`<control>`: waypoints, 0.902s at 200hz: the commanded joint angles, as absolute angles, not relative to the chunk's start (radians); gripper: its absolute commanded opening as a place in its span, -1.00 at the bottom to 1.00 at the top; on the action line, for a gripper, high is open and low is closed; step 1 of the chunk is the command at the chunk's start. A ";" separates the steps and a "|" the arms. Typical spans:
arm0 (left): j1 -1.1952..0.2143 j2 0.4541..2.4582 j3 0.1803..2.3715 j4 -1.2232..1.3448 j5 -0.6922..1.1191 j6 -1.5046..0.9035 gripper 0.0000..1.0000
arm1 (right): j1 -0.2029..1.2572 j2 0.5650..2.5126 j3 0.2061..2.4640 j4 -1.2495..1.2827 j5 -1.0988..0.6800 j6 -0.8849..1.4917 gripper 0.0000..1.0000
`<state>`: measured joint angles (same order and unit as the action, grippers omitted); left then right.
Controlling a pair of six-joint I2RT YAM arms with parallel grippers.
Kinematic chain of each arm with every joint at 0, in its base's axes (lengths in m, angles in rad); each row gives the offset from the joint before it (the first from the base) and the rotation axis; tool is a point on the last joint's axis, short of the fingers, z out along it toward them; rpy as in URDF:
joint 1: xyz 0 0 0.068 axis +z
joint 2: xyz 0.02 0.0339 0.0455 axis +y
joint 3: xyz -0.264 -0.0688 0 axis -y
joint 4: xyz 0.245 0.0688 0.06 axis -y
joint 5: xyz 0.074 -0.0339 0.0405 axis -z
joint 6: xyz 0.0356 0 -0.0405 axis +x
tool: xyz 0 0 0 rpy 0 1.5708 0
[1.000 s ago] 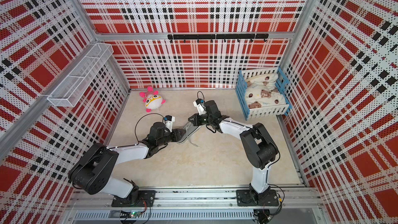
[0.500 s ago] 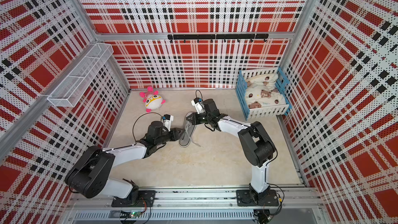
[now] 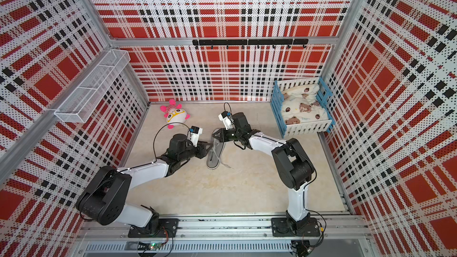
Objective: Tie the shoes
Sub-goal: Cross the shoelace with the shoelace.
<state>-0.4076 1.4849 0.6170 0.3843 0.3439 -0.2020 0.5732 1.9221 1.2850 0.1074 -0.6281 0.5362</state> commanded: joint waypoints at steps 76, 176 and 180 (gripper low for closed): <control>-0.405 1.564 0.680 0.345 0.419 -0.060 -0.30 | 0.582 1.956 1.346 0.077 -0.646 0.534 -1.00; -0.403 1.607 0.679 0.458 0.383 -0.155 -0.42 | 0.591 1.956 1.349 0.071 -0.632 0.544 -1.00; -0.403 1.601 0.674 0.460 0.381 -0.156 -0.42 | 0.591 1.956 1.350 0.071 -0.628 0.545 -1.00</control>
